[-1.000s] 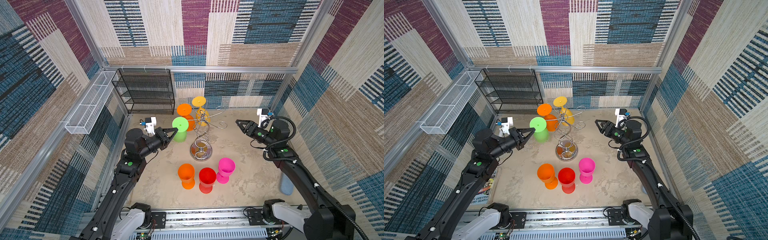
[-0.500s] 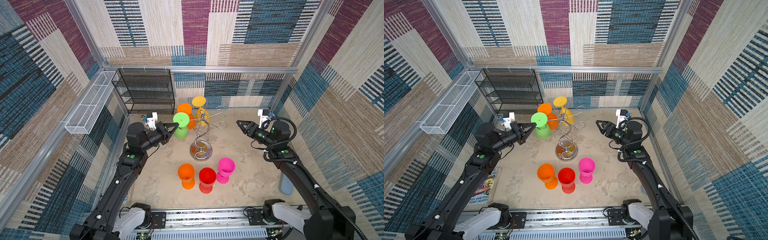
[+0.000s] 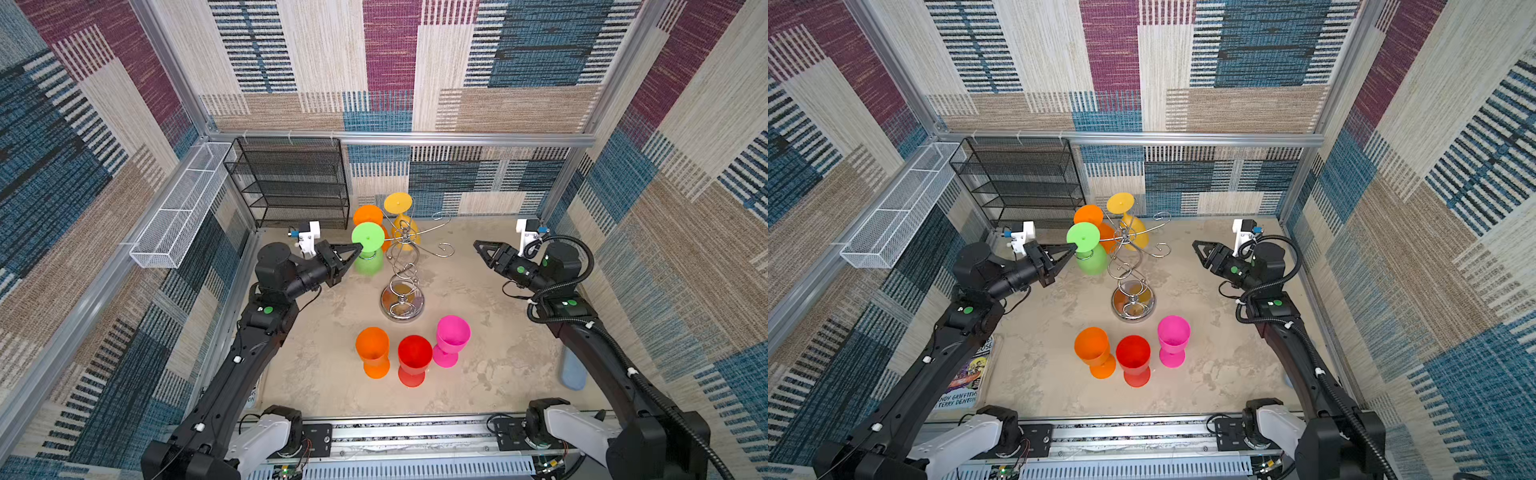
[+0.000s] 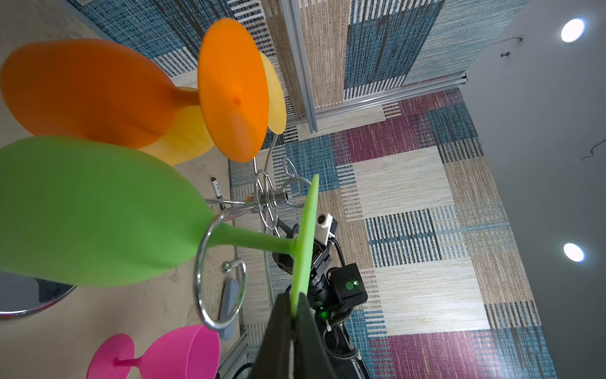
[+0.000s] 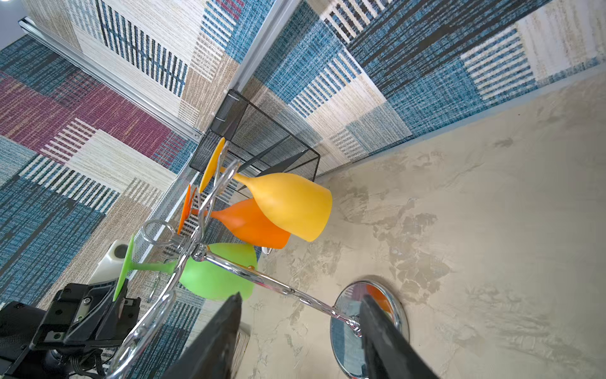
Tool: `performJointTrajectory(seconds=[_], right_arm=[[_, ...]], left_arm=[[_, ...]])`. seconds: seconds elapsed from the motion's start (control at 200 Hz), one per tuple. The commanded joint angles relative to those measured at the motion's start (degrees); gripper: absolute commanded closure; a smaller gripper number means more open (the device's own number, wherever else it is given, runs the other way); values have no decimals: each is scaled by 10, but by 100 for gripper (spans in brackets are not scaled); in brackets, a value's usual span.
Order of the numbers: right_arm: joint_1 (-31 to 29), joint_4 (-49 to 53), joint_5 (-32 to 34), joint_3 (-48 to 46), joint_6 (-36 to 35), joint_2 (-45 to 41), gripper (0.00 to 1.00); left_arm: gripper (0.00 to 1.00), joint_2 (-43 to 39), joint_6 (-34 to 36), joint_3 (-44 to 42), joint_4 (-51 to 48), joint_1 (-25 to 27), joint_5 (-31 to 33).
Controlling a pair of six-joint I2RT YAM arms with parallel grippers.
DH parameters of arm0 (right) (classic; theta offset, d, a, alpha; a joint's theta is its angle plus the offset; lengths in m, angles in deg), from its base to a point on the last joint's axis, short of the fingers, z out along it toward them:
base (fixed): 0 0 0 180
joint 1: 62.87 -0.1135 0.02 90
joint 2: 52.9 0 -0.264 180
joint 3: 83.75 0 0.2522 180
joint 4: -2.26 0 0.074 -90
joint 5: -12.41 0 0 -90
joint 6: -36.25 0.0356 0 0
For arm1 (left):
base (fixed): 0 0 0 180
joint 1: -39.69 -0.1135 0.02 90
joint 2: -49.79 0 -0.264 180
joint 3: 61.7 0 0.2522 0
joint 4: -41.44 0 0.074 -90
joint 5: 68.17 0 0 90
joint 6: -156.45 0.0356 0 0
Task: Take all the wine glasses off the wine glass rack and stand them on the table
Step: 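Close the left gripper on the green glass foot on the rack, then lift the green glass up off the rack with the left gripper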
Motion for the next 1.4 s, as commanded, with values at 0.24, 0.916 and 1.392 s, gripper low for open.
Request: performJointTrajectory(seconds=[0.24,0.916,1.392], right_arm=[[0,-27,-16,-7,12,0,41],[1,-22,-19,-2,10,4,40],[1,-4,-21,14,0,1,40]], left_arm=[[100,-1,12,-11,7,41,3],[100,-67,21,-38,-70,81,2],[100,-160,105,55,-238,80,-26]])
